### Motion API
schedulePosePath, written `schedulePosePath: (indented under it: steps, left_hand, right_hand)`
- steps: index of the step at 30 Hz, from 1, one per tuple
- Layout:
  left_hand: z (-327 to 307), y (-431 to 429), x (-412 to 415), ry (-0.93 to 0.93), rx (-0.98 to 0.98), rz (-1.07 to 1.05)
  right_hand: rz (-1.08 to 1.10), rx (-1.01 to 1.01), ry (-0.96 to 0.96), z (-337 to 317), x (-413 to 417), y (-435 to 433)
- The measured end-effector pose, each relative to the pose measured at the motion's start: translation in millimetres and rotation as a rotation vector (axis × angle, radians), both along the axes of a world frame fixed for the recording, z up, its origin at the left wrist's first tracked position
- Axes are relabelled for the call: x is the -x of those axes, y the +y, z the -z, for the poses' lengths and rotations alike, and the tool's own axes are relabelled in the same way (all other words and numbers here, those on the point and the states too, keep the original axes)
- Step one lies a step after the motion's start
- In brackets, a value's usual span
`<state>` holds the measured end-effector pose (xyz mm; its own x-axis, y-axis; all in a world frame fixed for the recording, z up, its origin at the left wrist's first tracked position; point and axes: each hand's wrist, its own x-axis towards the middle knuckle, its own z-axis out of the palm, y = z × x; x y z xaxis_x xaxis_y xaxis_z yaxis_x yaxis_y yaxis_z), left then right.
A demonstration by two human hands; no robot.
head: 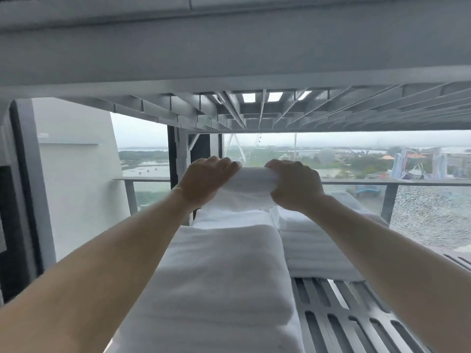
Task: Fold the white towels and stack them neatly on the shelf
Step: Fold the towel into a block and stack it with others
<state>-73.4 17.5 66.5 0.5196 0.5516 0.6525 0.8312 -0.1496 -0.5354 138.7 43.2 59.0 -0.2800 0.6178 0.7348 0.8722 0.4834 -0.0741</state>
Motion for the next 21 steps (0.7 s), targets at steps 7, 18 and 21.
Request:
schedulePosePath:
  steps: [7,18,21]
  left_hand:
    - [4,40,23,0.008,0.050,-0.059]
    - [70,69,49,-0.041,0.542,-0.223]
    - [64,71,52,-0.111,0.516,-0.150]
  right_hand:
    - [-0.038,0.077,-0.043,1,26,43]
    - [-0.145,0.307,-0.518,58,43,84]
    - [-0.193,0.298,-0.485,53,41,86]
